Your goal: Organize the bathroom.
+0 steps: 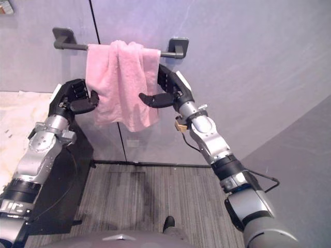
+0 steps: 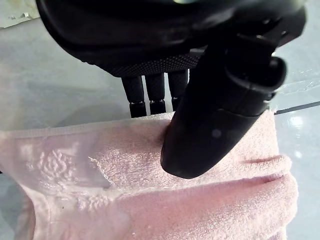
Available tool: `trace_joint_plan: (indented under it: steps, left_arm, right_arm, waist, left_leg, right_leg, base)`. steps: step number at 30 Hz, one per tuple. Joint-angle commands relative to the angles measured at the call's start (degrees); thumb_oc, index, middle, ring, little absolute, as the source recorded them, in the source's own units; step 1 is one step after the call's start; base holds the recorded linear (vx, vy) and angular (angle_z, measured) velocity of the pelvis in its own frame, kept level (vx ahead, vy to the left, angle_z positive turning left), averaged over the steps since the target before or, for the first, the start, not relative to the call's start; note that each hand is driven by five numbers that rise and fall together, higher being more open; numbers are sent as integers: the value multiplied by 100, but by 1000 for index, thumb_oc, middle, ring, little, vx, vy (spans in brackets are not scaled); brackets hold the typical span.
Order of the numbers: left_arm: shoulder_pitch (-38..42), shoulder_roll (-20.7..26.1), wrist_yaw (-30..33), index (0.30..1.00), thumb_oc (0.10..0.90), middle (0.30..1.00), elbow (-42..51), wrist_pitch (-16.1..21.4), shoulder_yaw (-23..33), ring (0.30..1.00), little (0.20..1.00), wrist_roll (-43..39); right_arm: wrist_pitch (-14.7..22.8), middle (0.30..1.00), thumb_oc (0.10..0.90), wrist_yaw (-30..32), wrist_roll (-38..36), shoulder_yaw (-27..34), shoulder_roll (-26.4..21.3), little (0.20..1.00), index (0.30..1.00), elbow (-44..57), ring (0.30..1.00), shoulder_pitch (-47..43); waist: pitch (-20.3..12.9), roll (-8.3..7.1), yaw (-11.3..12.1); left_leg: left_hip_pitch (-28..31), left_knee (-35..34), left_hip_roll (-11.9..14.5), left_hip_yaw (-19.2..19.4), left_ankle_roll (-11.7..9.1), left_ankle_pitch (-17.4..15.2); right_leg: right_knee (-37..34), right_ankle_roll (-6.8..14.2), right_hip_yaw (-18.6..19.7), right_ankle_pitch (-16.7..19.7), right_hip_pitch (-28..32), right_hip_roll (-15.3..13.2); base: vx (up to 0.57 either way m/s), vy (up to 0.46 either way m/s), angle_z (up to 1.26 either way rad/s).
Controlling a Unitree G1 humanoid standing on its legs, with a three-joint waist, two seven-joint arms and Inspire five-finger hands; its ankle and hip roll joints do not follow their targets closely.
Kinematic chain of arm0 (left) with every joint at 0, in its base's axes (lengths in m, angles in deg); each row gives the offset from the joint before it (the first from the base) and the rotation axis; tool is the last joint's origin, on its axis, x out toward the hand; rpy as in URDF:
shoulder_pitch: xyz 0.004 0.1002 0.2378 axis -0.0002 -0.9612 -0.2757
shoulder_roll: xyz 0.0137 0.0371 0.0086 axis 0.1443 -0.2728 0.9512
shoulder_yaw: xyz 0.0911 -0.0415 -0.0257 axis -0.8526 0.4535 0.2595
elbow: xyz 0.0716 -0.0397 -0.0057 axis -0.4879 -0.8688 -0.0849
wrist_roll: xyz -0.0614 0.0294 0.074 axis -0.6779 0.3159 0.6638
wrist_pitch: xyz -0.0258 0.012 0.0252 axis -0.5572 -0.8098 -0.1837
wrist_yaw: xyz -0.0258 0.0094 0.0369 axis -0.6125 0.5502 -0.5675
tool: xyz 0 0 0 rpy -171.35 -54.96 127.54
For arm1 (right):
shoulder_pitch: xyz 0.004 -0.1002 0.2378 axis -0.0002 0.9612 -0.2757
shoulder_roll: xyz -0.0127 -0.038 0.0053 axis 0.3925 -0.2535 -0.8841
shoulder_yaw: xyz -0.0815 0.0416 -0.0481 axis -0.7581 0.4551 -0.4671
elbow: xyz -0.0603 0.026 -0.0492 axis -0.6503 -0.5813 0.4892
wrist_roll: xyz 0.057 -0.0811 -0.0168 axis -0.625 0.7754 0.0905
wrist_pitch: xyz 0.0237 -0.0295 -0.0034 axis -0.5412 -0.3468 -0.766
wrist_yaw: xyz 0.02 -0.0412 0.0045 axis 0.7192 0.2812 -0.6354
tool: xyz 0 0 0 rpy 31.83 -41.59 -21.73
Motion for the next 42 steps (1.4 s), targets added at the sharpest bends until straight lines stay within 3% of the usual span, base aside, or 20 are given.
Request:
trace_joint_plan:
  steps: [1, 5, 6, 8, 9, 10, 11, 12, 13, 27, 28, 31, 32, 33, 35, 36, 42]
  left_arm:
    - [1068, 352, 32, 408, 472, 408, -203, 335, -458, 408, 408, -45]
    - [1098, 350, 22, 418, 478, 418, -262, 350, -454, 418, 418, -51]
    - [1079, 345, 40, 425, 483, 425, -257, 357, -466, 425, 425, -45]
    - [1079, 345, 40, 425, 483, 425, -257, 357, -466, 425, 425, -45]
    - [1071, 344, 38, 427, 485, 427, -254, 359, -462, 427, 427, -41]
    - [1008, 327, 45, 432, 488, 432, -224, 376, -426, 432, 432, -8]
    - [995, 325, 47, 436, 491, 436, -214, 372, -413, 436, 436, -6]
    - [989, 326, 50, 439, 493, 439, -204, 364, -404, 439, 439, 1]
    - [988, 326, 52, 439, 493, 439, -186, 332, -383, 439, 439, 7]
    - [695, 241, 222, 439, 493, 439, -74, 473, -204, 439, 439, 71]
    - [559, 159, 435, 375, 450, 375, -39, 629, -107, 375, 375, 70]
    - [458, 102, 711, 399, 466, 399, 2, 763, -31, 399, 399, 56]
    - [389, 20, 990, 401, 467, 401, 21, 983, 52, 401, 401, 51]
    - [371, 4, 1044, 347, 431, 347, 27, 1022, 65, 347, 347, 45]
    - [359, -8, 1109, 333, 422, 333, 32, 1071, 77, 333, 333, 28]
    - [241, -155, 1497, 300, 400, 300, 96, 1309, 170, 300, 300, 71]
    - [-121, -648, 2525, 300, 400, 300, 328, 1826, 376, 300, 300, 327]
  right_arm:
    - [405, 900, 800, 97, -40, 188, -70, 900, 900, -39, 900, -1148]
    - [488, 900, 800, 239, -43, 217, -75, 900, 900, -109, 900, -1202]
    - [564, 662, 642, 393, 73, 231, -73, 662, 662, -103, 662, -1213]
    - [564, 662, 642, 393, 73, 231, -73, 662, 662, -103, 662, -1213]
    - [572, 599, 599, 423, 70, 237, -76, 599, 599, -93, 599, -1213]
    - [654, 345, 430, 580, 257, 306, -63, 345, 345, 6, 345, -1126]
    - [670, 309, 406, 604, 260, 319, -55, 309, 309, 40, 309, -1088]
    - [675, 338, 425, 628, 251, 326, -49, 338, 338, 65, 338, -1067]
    - [692, 300, 400, 644, 299, 339, -23, 300, 300, 100, 300, -1029]
    - [775, 300, 400, 739, 555, 460, 189, 300, 300, 559, 300, -330]
    - [830, 300, 400, 727, 584, 574, 270, 300, 300, 589, 300, -65]
    - [860, 300, 400, 757, 620, 628, 290, 300, 300, 674, 300, 124]
    - [877, 300, 400, 854, 559, 690, 327, 300, 300, 691, 300, 238]
    - [885, 300, 400, 872, 554, 705, 334, 300, 300, 693, 300, 270]
    - [882, 300, 400, 888, 555, 717, 339, 300, 300, 693, 300, 292]
    - [954, 300, 400, 1111, 536, 798, 420, 300, 300, 722, 300, 479]
    - [1148, 300, 400, 1894, 618, 1013, 798, 300, 300, 1052, 300, 1161]
  waist:
    - [-331, -3, 123]
    - [-333, -9, 121]
    - [-333, -4, 118]
    - [-333, -4, 118]
    - [-332, -4, 119]
    - [-324, 3, 101]
    - [-321, 5, 95]
    - [-320, 6, 91]
    - [-319, 11, 77]
    - [-296, 59, -31]
    - [-290, 62, -49]
    - [-288, 61, -68]
    - [-286, 53, -77]
    - [-289, 52, -80]
    - [-290, 51, -83]
    - [-293, 42, -99]
    - [-256, 40, -186]
  left_leg:
    - [-51, 87, -180, 192, 39, -53]
    - [-49, 90, -178, 213, 39, -52]
    - [-49, 92, -176, 214, 40, -44]
    - [-49, 92, -176, 214, 40, -44]
    - [-50, 92, -175, 215, 39, -46]
    - [-46, 95, -179, 215, 49, -58]
    - [-42, 94, -184, 214, 56, -64]
    - [-38, 92, -185, 214, 59, -66]
    - [-36, 94, -186, 222, 63, -64]
    - [-7, 77, -191, 259, 87, -76]
    - [-3, 78, -193, 272, 103, -87]
    - [-4, 80, -193, 278, 107, -82]
    - [-1, 77, -186, 289, 105, -81]
    - [1, 76, -185, 292, 104, -81]
    - [2, 76, -184, 294, 104, -81]
    - [15, 74, -180, 310, 106, -88]
    - [48, 73, -186, 351, 130, -108]
  right_leg:
    - [262, 736, -13, -994, 544, -190]
    - [257, 751, -5, -979, 539, -201]
    - [265, 753, 10, -973, 528, -198]
    - [265, 753, 10, -973, 528, -198]
    - [266, 754, 11, -975, 526, -198]
    - [283, 749, 37, -987, 516, -193]
    - [283, 750, 44, -988, 518, -193]
    - [284, 750, 50, -989, 518, -192]
    - [292, 753, 62, -991, 511, -189]
    - [304, 754, 154, -993, 487, -179]
    - [314, 755, 166, -1002, 484, -180]
    - [317, 754, 173, -1004, 480, -184]
    - [317, 753, 169, -1005, 480, -188]
    - [317, 753, 169, -1005, 481, -188]
    - [317, 753, 170, -1005, 481, -188]
    - [315, 752, 168, -1009, 488, -191]
    - [342, 728, 211, -1026, 477, -187]
  base:
    - [-13, 9, 4]
    - [0, 0, 0]
    - [0, 0, 0]
    - [0, 0, 0]
    - [0, 0, 0]
    - [0, 0, 0]
    - [0, 0, 0]
    - [0, 0, 0]
    - [0, 0, 0]
    - [0, 0, 0]
    - [-8, -5, -3]
    - [-9, 1, -2]
    - [0, 0, 0]
    - [0, 0, 0]
    - [0, 0, 0]
    - [0, 0, 0]
    - [0, 0, 0]
